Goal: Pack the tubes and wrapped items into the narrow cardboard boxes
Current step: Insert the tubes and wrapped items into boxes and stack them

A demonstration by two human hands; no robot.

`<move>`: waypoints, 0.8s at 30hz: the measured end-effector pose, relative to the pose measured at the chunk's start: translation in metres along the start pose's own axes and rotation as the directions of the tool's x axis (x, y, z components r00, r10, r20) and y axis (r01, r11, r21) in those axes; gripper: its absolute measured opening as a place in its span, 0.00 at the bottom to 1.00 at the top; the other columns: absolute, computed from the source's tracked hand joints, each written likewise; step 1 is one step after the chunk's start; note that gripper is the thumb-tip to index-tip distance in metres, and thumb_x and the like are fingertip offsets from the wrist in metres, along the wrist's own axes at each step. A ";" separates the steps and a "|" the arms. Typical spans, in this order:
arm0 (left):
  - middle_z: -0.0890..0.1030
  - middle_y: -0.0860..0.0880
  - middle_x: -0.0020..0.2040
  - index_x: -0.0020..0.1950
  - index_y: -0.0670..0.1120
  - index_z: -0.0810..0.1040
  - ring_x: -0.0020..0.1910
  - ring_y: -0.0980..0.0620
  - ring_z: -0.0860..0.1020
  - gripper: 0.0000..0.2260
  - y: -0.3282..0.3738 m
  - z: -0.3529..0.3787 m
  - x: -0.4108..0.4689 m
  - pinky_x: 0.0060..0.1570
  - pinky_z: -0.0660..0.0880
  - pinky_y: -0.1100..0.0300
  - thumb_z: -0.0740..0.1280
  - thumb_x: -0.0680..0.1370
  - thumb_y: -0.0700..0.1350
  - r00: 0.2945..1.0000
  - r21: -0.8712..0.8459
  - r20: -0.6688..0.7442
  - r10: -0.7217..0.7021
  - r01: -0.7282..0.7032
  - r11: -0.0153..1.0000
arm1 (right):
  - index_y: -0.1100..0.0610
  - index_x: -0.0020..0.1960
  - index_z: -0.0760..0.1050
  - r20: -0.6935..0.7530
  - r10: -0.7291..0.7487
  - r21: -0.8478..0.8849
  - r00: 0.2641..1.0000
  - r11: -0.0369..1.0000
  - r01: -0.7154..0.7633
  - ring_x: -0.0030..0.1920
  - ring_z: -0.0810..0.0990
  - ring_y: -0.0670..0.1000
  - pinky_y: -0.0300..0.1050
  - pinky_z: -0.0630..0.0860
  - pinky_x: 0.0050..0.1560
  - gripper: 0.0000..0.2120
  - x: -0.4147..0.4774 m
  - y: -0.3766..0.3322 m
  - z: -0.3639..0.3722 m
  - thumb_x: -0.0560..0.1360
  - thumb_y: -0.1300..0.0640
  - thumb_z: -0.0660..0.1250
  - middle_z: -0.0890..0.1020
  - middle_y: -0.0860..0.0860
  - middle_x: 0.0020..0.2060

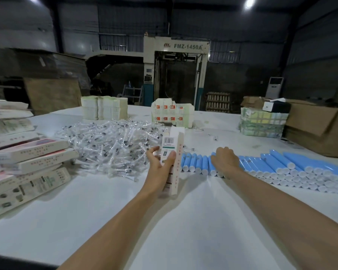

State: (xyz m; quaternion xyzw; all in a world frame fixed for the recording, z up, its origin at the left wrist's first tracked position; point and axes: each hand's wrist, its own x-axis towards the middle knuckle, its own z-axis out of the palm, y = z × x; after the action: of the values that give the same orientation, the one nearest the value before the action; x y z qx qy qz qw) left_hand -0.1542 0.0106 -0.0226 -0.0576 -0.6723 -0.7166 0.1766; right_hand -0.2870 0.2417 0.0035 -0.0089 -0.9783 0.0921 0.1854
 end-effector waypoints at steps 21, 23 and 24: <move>0.86 0.36 0.58 0.71 0.47 0.71 0.46 0.45 0.88 0.13 0.005 -0.003 0.004 0.40 0.84 0.55 0.61 0.88 0.50 0.977 -0.304 0.149 -0.151 0.191 0.933 | 0.69 0.72 0.65 0.074 -0.017 -0.290 0.997 0.956 0.038 0.67 0.73 0.60 0.47 0.71 0.66 0.23 -0.022 -0.037 0.015 0.81 0.61 0.64 0.72 0.64 0.68; 0.87 0.39 0.56 0.72 0.45 0.73 0.50 0.44 0.89 0.14 0.007 -0.002 0.003 0.44 0.85 0.52 0.63 0.88 0.48 0.975 -0.294 0.180 -0.134 0.184 0.938 | 0.63 0.63 0.71 0.182 0.006 -0.136 0.983 0.991 0.019 0.67 0.71 0.62 0.49 0.71 0.63 0.12 -0.018 -0.035 0.002 0.81 0.65 0.60 0.69 0.63 0.67; 0.87 0.40 0.57 0.71 0.44 0.75 0.53 0.43 0.88 0.14 0.008 -0.002 0.003 0.49 0.86 0.47 0.65 0.88 0.48 0.974 -0.275 0.197 -0.114 0.167 0.947 | 0.61 0.56 0.71 0.216 0.029 -0.012 0.976 1.000 -0.027 0.64 0.71 0.62 0.50 0.71 0.58 0.06 -0.017 -0.034 -0.007 0.81 0.66 0.58 0.69 0.62 0.64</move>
State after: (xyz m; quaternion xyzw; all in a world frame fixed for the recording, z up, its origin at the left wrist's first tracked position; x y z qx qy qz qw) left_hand -0.1545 0.0077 -0.0147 -0.0986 -0.5757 -0.8099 0.0535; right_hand -0.2678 0.2083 0.0101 -0.0133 -0.9928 0.0909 0.0767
